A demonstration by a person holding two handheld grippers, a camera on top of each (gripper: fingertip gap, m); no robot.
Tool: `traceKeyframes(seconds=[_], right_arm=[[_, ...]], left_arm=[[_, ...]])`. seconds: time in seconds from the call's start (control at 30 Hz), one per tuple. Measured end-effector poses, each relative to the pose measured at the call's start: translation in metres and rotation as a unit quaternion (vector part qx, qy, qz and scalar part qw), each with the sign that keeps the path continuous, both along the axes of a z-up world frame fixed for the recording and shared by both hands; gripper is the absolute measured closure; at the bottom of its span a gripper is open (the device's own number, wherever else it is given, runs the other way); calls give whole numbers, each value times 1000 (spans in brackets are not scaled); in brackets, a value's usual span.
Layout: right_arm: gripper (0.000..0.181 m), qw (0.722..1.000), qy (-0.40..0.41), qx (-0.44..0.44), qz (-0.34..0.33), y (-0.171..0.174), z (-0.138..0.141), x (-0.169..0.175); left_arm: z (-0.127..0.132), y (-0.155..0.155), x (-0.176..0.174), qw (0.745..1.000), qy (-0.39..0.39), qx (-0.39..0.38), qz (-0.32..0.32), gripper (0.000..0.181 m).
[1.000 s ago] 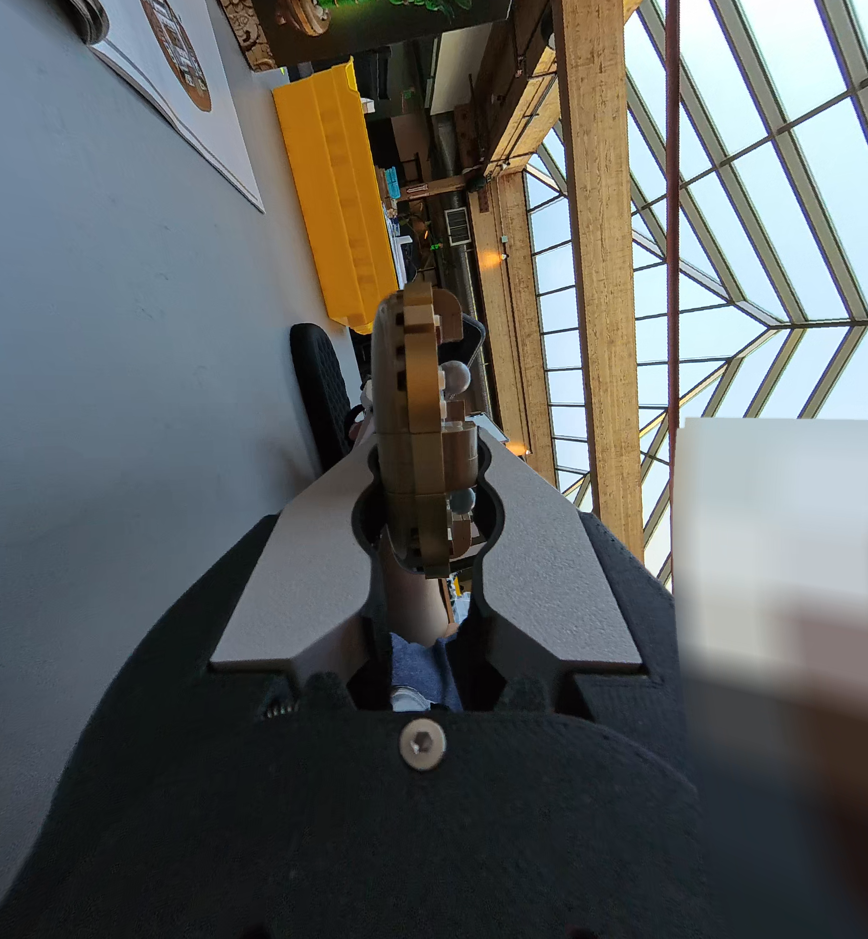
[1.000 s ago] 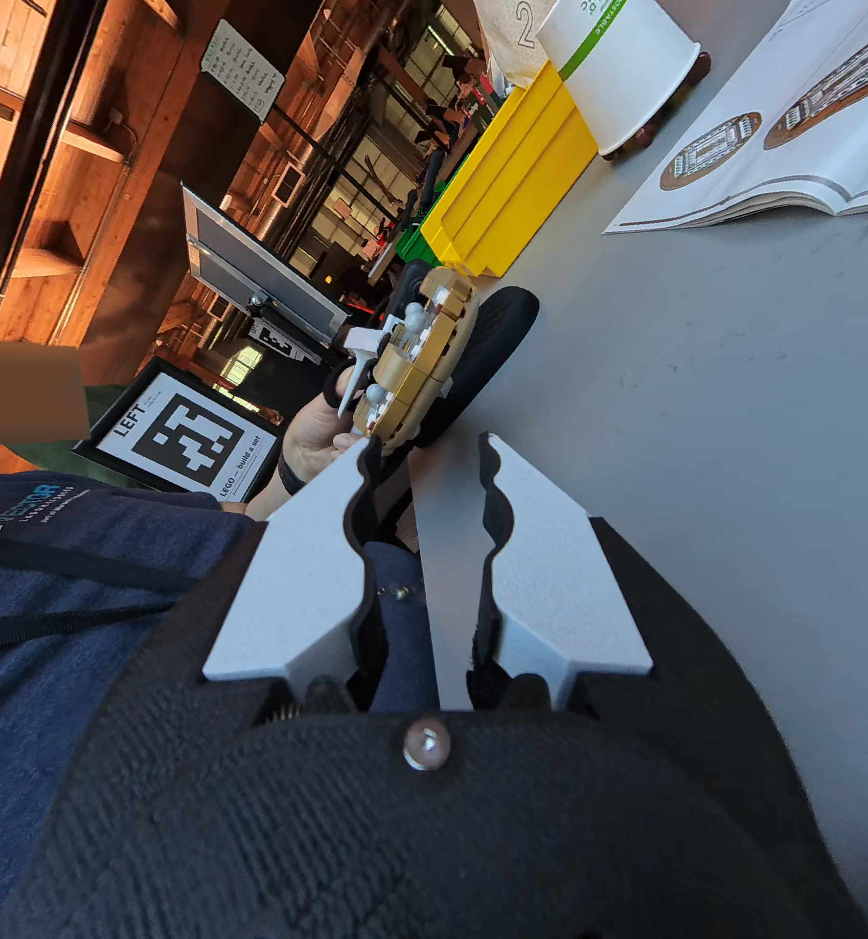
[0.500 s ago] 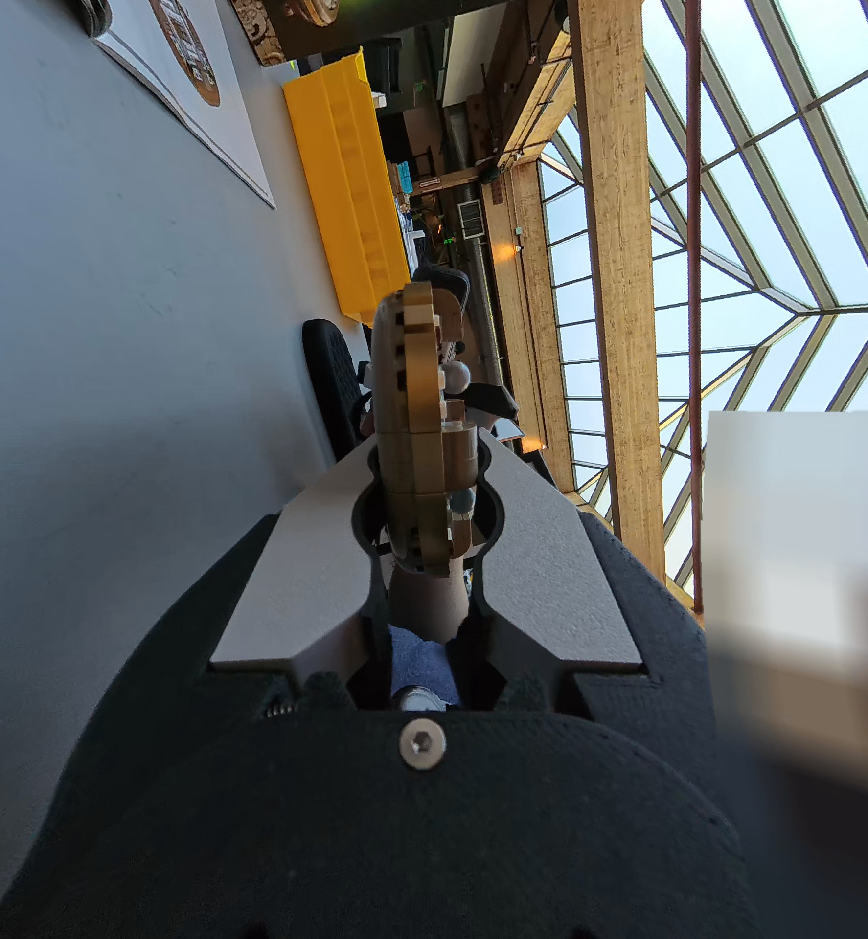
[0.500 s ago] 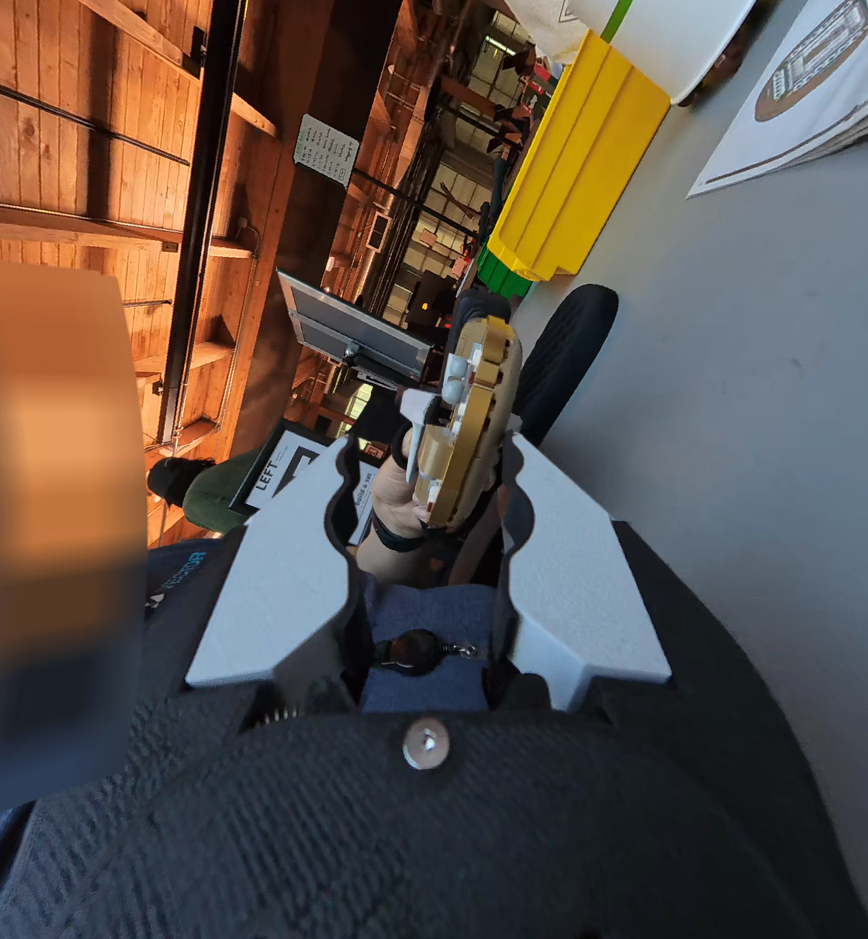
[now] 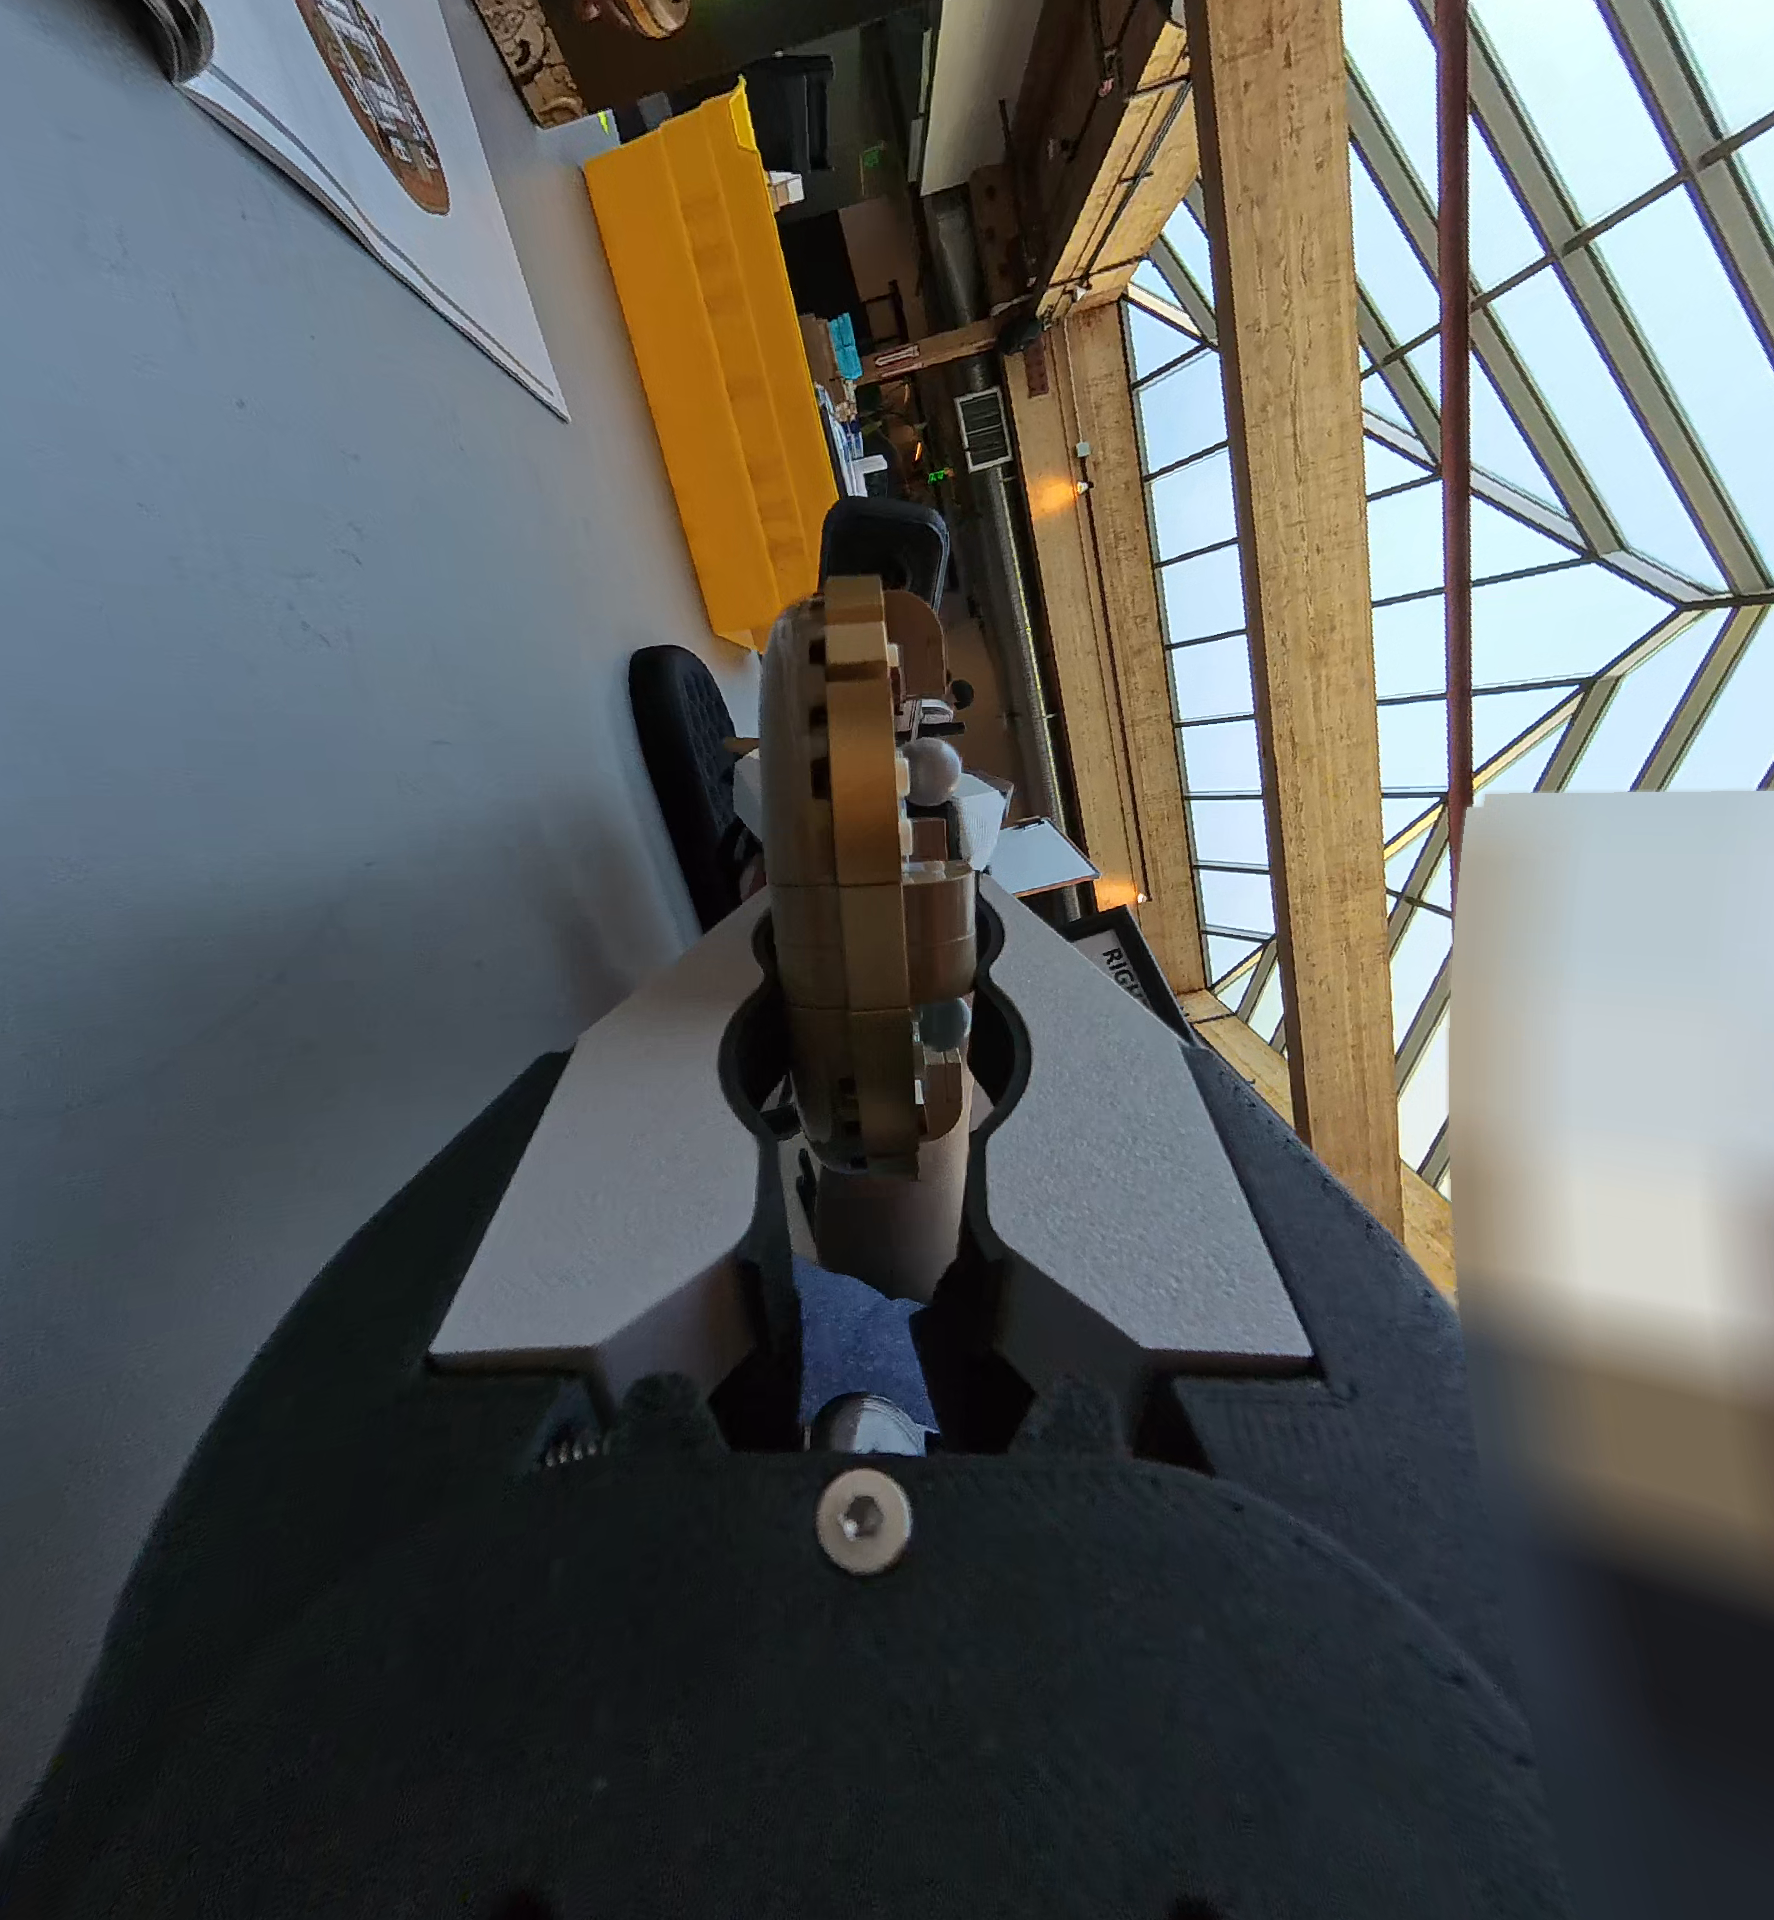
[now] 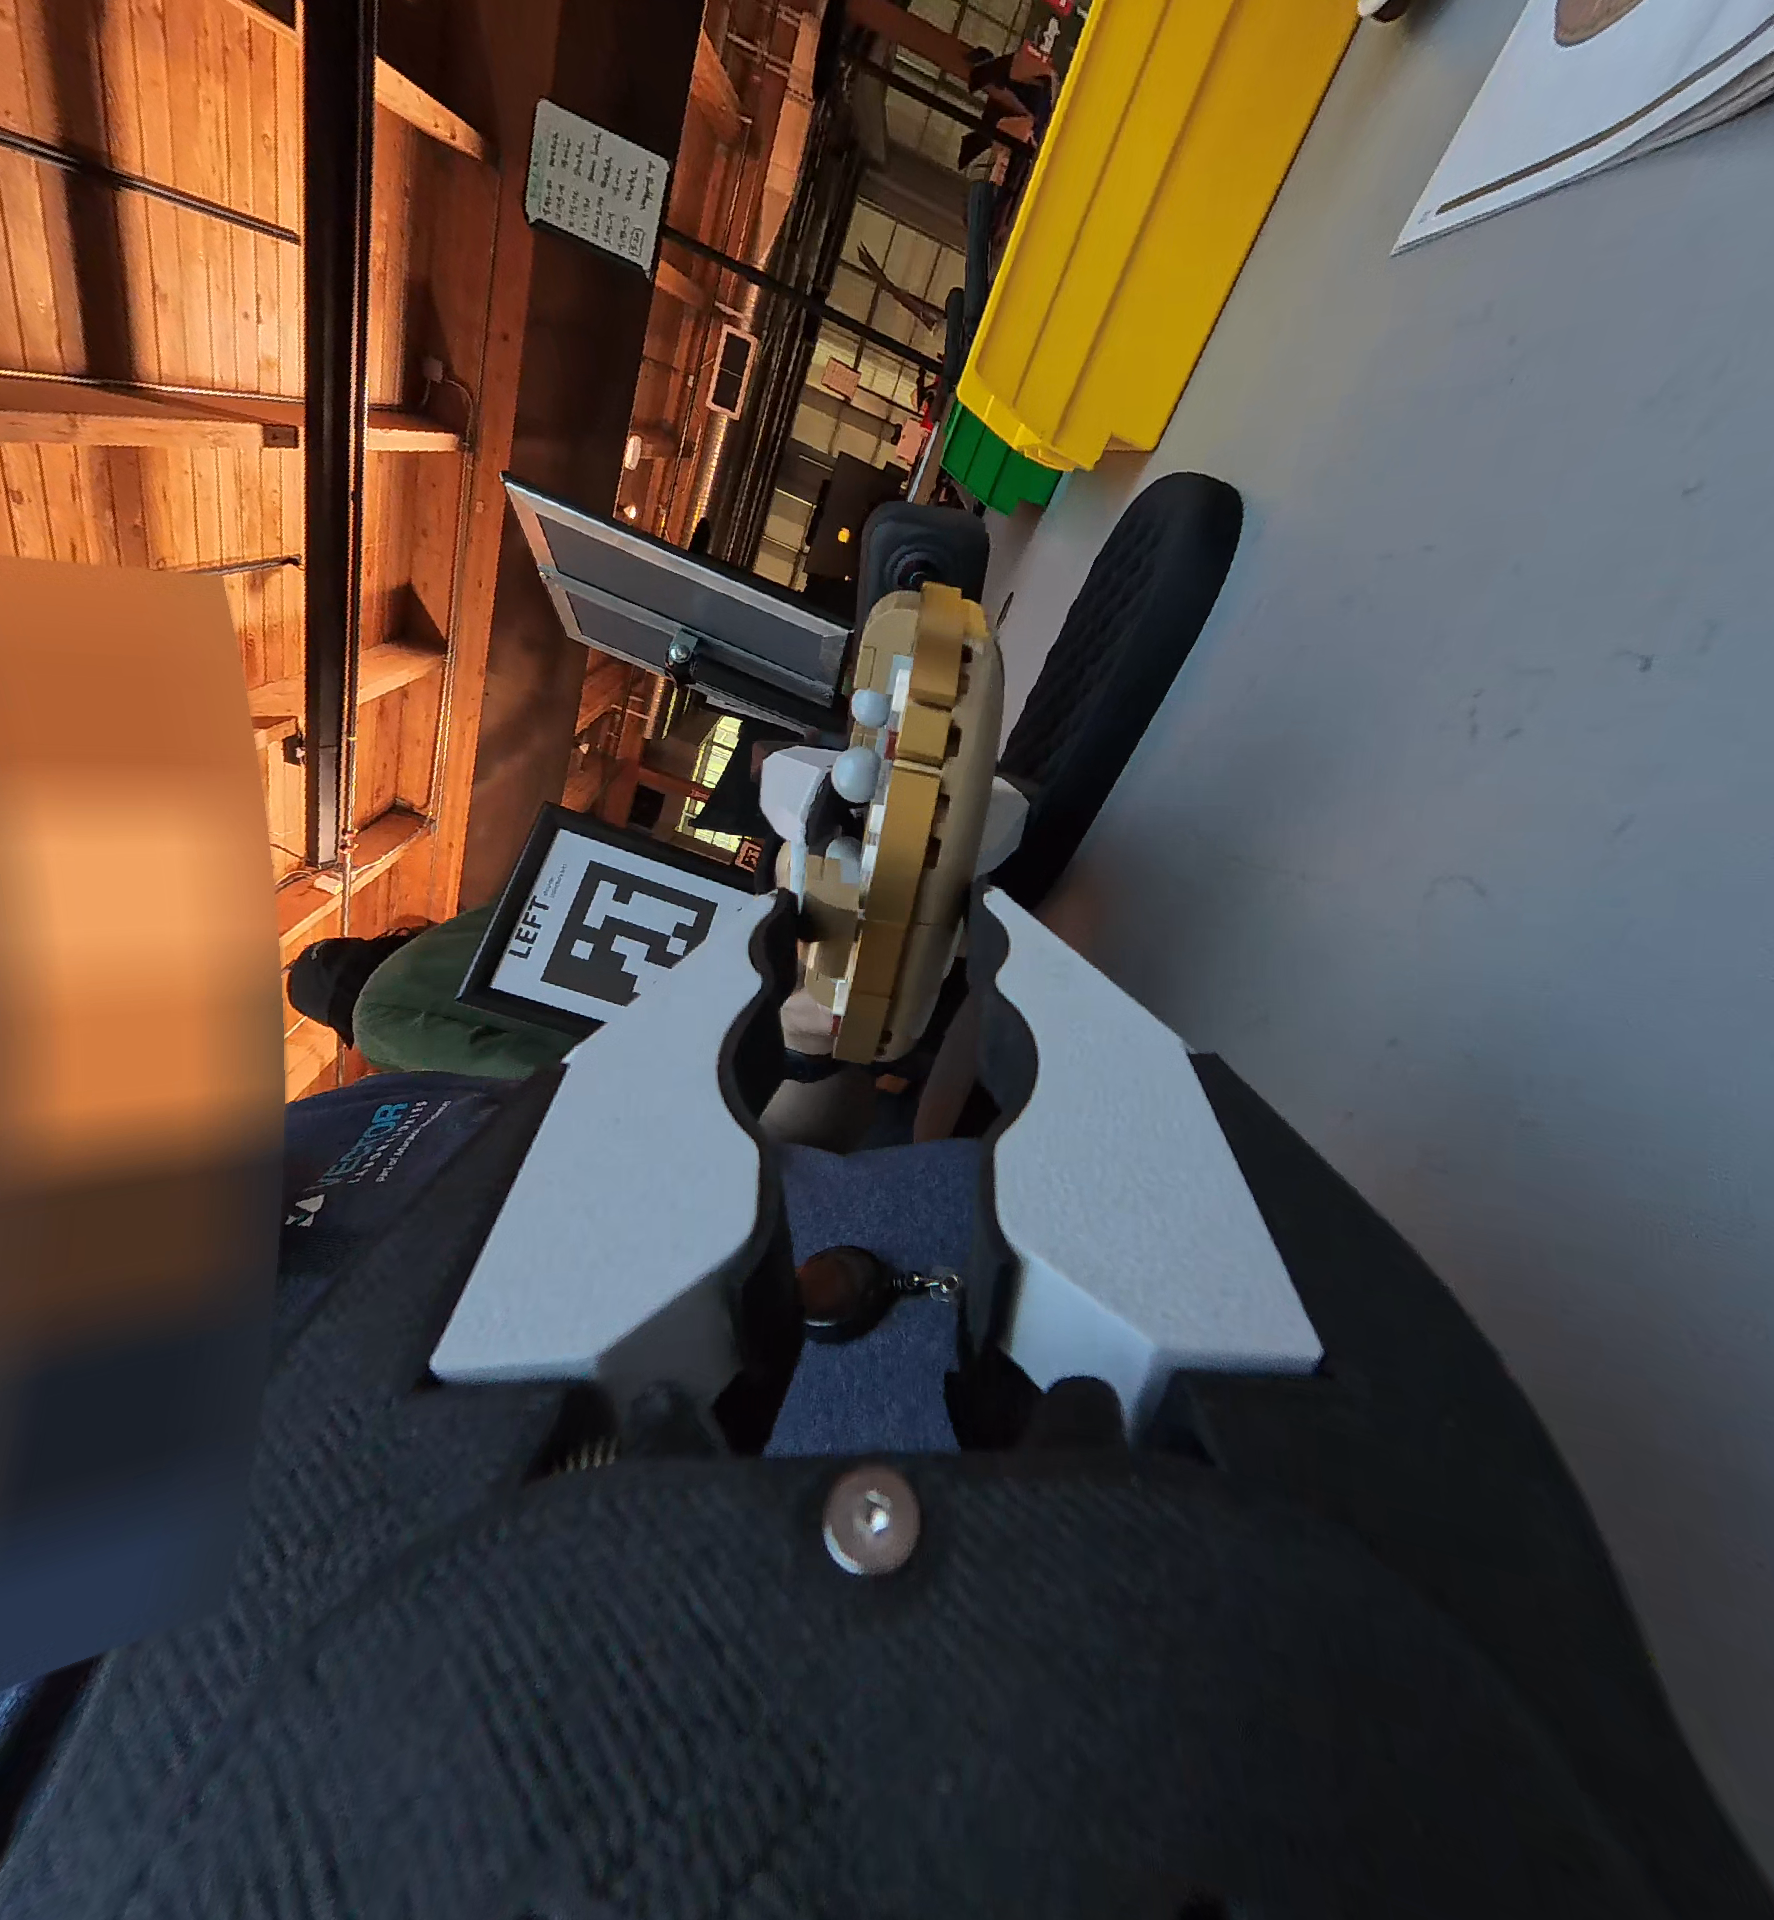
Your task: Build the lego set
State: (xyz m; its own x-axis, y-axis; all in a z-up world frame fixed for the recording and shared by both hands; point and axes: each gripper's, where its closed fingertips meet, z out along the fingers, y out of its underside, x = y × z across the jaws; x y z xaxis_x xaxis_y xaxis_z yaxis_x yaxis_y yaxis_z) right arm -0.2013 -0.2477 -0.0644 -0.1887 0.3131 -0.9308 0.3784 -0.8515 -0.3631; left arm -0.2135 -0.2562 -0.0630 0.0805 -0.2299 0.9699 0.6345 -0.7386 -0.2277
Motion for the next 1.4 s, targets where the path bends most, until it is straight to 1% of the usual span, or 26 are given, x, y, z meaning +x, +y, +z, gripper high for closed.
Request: traceKeyframes(seconds=[0.27,0.5,0.8,1.17,1.4], right_arm=[[151,1000,5,-11,2,-1,-1,1],[151,1000,14,-12,17,-4,1,4],[151,1000,13,-7,18,-5,1,4],[152,999,36,-25,28,-7,9,5],[153,999,27,-24,30,-5,8,6]], left_arm=[[0,-1,2,999,44,14,2,152],[3,-2,5,999,45,17,-9,152],[3,-2,4,999,41,18,-2,152],[10,-3,5,998,52,41,-1,152],[10,-4,5,997,57,43,-1,152]])
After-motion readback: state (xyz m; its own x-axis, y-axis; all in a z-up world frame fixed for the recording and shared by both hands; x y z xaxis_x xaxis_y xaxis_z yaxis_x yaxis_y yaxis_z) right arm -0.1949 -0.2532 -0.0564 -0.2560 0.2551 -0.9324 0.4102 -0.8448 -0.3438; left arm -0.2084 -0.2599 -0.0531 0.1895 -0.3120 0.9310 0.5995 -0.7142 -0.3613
